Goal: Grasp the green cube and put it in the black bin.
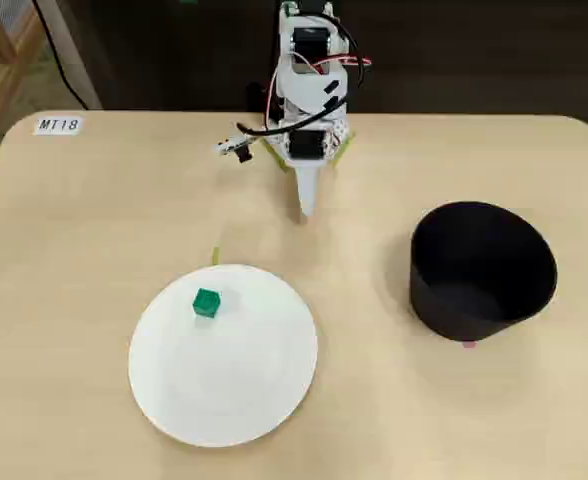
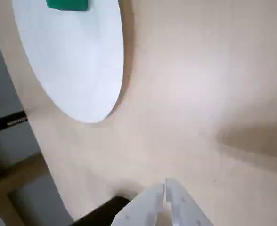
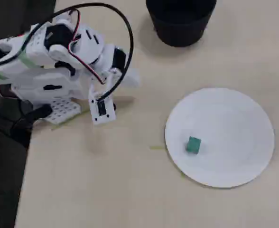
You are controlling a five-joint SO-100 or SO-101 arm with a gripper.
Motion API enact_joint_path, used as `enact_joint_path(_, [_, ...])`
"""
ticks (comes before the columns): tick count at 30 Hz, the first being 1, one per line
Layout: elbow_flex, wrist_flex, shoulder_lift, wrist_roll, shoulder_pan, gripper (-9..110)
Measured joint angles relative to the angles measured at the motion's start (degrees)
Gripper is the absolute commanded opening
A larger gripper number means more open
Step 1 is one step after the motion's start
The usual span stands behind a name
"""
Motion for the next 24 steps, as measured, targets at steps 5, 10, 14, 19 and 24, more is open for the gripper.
enact_joint_path(5, [0.35, -0.97, 0.00, 1.67, 0.09, 0])
enact_joint_path(10, [0.35, -0.97, 0.00, 2.11, 0.18, 0])
enact_joint_path(14, [0.35, -0.97, 0.00, 2.11, 0.18, 0])
enact_joint_path(19, [0.35, -0.97, 0.00, 2.55, 0.18, 0])
enact_joint_path(24, [-5.27, 0.09, -0.26, 4.83, -2.90, 0])
